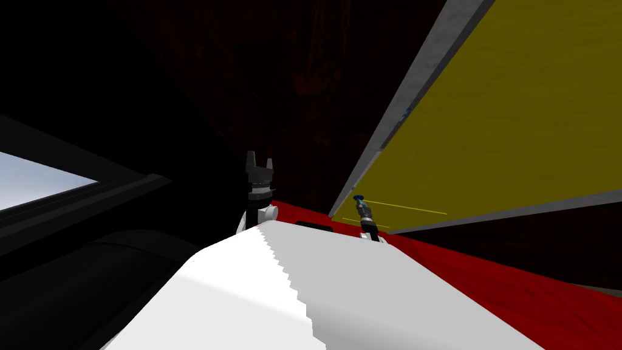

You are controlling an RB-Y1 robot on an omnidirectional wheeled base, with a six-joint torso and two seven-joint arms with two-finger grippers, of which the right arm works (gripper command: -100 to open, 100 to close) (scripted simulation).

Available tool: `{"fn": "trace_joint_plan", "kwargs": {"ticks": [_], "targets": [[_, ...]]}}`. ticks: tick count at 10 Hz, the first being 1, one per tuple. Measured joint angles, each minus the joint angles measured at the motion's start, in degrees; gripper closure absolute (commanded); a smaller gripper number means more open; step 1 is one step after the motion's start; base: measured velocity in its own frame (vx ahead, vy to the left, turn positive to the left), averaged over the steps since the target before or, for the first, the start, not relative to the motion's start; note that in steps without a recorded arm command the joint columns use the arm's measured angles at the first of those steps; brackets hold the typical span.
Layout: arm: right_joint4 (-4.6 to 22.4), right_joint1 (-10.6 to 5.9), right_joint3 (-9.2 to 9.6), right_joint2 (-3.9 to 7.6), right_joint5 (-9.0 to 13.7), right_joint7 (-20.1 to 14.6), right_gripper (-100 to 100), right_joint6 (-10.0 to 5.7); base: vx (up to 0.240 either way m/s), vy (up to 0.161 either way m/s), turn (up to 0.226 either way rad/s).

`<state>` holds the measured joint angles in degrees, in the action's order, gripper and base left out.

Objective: Pull the door open

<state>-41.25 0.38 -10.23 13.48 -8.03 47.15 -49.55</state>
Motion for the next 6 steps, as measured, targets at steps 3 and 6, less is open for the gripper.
{"fn": "trace_joint_plan", "kwargs": {"ticks": [3, 6], "targets": [[0.2, -0.17, 0.14, 0.07, 1.2, -3.9, 100, 0.11, -0.037, -0.012, 0.055], [0.5, -0.49, 0.26, 0.35, 2.6, -7.8, 100, -0.03, -0.052, -0.02, 0.068]]}}
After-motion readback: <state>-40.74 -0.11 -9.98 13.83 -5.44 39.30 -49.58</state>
